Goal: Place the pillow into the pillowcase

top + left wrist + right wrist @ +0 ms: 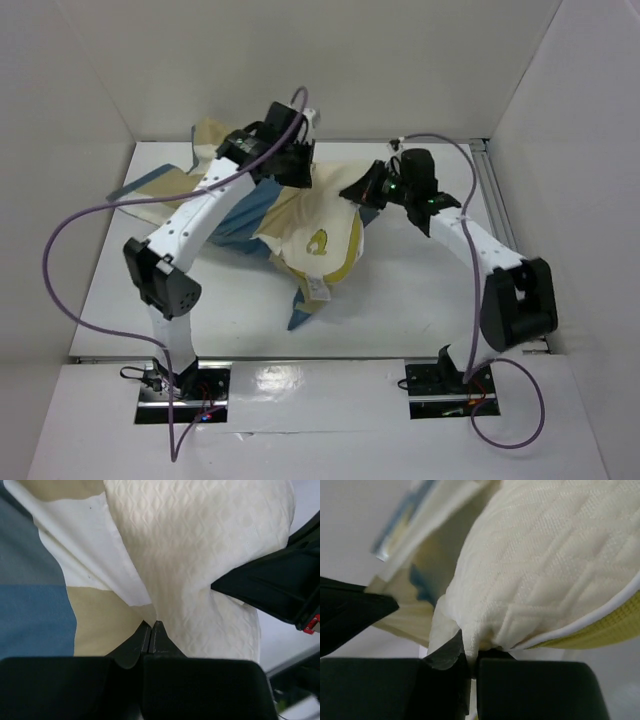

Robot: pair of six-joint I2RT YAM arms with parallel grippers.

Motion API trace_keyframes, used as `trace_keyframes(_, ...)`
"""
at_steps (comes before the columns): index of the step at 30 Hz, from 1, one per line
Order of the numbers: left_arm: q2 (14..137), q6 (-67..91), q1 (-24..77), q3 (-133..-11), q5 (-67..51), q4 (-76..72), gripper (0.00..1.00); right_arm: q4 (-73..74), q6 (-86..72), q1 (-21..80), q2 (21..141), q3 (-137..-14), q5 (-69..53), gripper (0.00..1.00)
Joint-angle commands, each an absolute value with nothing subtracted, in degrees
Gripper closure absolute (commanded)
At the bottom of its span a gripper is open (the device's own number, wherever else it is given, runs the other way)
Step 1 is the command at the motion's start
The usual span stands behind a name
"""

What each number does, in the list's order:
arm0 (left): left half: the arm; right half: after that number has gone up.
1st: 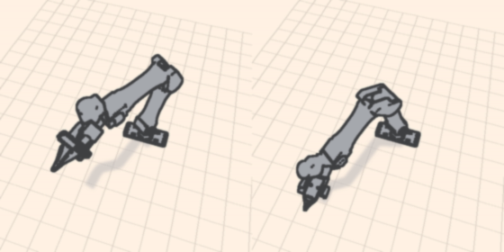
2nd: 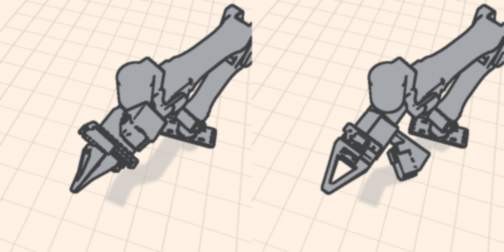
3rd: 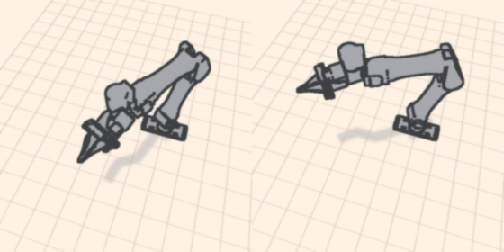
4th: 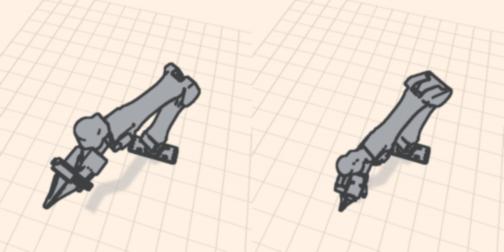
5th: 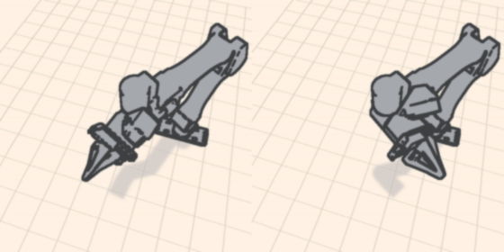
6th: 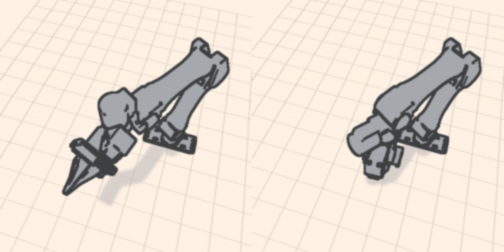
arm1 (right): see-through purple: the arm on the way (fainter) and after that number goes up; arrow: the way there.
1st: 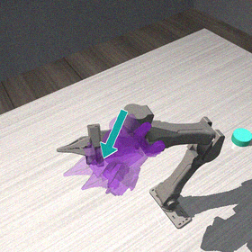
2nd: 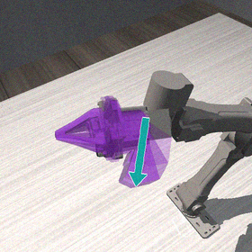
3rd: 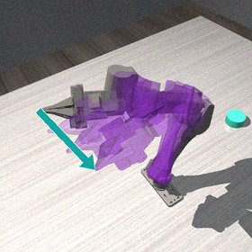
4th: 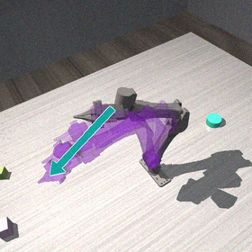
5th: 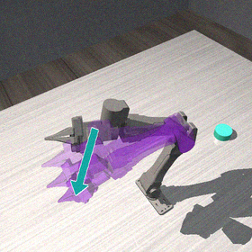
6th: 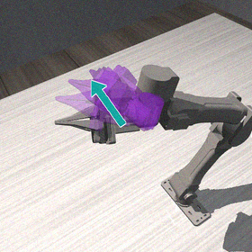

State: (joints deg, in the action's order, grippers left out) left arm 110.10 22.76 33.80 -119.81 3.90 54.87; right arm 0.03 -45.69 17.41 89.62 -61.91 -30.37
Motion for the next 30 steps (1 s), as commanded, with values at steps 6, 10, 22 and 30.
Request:
trace_keyframes(6, 103.3, 28.2, 33.1, -113.3, -12.7, 45.0, 1.00, -3.8, -47.2, 28.3, 78.3, -48.9, -24.1, 1.00)
trace_keyframes(10, 106.4, 30.4, 31.9, -111.5, -9.8, 47.3, 1.00, -8.9, -47.8, 35.3, 82.6, -43.4, -22.3, 1.00)
trace_keyframes(22, 107.4, 29.1, 29.0, -121.1, 10.1, 61.3, 0.21, 25.9, -20.7, 42.0, 80.3, -61.0, -6.5, 0.10)
trace_keyframes(30, 106.2, 37.9, 34.3, -110.2, 4.1, 54.9, 0.21, 24.3, -29.0, 21.3, 72.4, -52.8, -0.6, 0.38)
